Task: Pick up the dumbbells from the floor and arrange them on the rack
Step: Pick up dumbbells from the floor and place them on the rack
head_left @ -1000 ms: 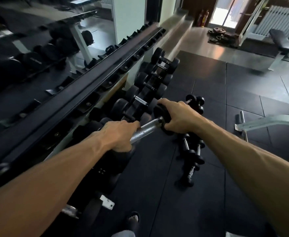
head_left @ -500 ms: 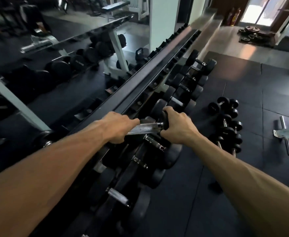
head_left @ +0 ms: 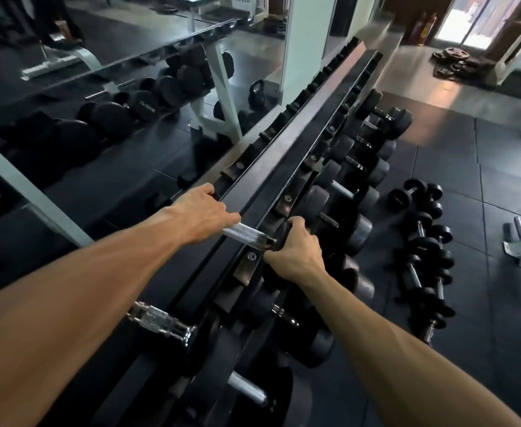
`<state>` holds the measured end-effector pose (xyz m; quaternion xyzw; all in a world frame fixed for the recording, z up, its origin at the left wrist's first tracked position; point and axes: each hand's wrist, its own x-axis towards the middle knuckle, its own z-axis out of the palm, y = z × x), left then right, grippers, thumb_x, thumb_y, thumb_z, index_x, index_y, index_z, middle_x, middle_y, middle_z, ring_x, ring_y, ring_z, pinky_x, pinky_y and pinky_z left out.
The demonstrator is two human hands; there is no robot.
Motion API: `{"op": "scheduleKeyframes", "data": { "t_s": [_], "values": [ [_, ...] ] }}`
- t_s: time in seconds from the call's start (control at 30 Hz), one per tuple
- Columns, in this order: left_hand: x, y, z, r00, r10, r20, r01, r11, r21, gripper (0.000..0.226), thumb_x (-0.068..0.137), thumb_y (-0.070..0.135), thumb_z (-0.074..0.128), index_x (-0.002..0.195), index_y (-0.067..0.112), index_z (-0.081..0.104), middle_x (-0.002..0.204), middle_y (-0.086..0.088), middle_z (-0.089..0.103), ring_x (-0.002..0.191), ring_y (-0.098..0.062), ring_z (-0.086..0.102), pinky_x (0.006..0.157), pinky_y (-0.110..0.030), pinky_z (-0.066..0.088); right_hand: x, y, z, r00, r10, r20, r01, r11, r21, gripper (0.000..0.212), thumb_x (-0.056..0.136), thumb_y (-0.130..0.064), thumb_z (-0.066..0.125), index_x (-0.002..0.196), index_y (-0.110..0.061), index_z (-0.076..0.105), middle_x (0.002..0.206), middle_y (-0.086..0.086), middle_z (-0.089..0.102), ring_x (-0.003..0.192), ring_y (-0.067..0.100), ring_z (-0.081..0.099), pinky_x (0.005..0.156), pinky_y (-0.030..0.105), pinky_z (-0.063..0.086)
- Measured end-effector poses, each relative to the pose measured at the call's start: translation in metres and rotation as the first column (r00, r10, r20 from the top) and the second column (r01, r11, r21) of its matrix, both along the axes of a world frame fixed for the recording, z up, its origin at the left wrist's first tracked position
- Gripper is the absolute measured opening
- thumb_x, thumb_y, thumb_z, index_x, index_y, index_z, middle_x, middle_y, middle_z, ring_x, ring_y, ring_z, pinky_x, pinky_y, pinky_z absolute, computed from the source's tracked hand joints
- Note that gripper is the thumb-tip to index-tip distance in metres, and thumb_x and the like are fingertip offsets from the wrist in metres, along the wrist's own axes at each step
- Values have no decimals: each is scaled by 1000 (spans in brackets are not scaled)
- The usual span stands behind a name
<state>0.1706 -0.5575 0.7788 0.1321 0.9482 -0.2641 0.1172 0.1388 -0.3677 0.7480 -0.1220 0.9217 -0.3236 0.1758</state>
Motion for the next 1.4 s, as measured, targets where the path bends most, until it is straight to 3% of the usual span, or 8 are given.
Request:
{"op": "scheduleKeyframes", "data": {
  "t_s": [0.17, 0.43, 0.87, 1.03, 1.2, 1.3, 1.4],
  "values": [
    [-16, -25, -21, 998, -15, 62, 17, 1000, -23, 52, 84, -1, 48, 126, 27, 38, 91, 4, 63, 90, -18, 63, 106, -35, 26, -7, -27, -24, 995, -59, 84, 59, 998, -5, 54, 76, -22, 71, 119, -17, 39, 79, -2, 49, 93, 28, 62, 79, 38, 56],
    [-42, -45, -50, 994, -3, 107, 5, 1000, -21, 50, 87, -1, 45, 127, 28, 37, 100, 3, 63, 97, -17, 62, 113, -36, 20, -22, -48, -52, 981, -133, 143, 136, 990, -17, 57, 75, -20, 71, 122, -17, 39, 97, 7, 59, 97, 31, 62, 84, 41, 56],
    [-53, -55, -57, 986, -29, 163, 26, 999, 21, 57, 84, -2, 47, 128, 34, 40, 93, 7, 63, 92, -16, 61, 115, -35, 15, -32, -51, -65, 962, -143, 233, 146, 989, 4, 70, 71, -21, 78, 127, -16, 36, 90, 2, 57, 84, 23, 64, 59, 28, 49],
    [-56, -49, -53, 980, 30, 194, -38, 999, 37, 56, 83, -3, 49, 125, 34, 44, 95, 7, 64, 97, -14, 61, 115, -34, 16, -33, -49, -65, 972, -90, 217, 90, 996, 8, 72, 70, -27, 80, 124, -15, 35, 99, 7, 59, 92, 28, 64, 75, 39, 57],
    [-55, -45, -58, 978, 62, 197, -67, 998, 18, 57, 83, 0, 52, 129, 32, 41, 103, 4, 63, 101, -15, 61, 116, -37, 12, -32, -45, -65, 979, -48, 199, 51, 999, -7, 69, 71, -28, 79, 122, -14, 35, 89, 4, 57, 88, 27, 63, 72, 37, 56],
    [-55, -38, -59, 984, 53, 168, -53, 999, 0, 50, 84, 5, 55, 127, 28, 44, 111, 1, 59, 104, -19, 59, 115, -40, 17, -32, -40, -61, 978, -15, 207, 15, 1000, -1, 72, 74, -34, 78, 127, -15, 34, 85, 0, 53, 88, 25, 62, 66, 32, 50],
    [-54, -28, -59, 986, 58, 155, -66, 997, 46, 49, 84, 11, 60, 127, 26, 43, 112, 0, 58, 102, -20, 59, 104, -36, 34, -35, -29, -55, 988, 59, 144, -67, 996, 51, 72, 76, -48, 73, 129, -16, 36, 100, 3, 57, 102, 27, 56, 79, 34, 47]
  ]
}}
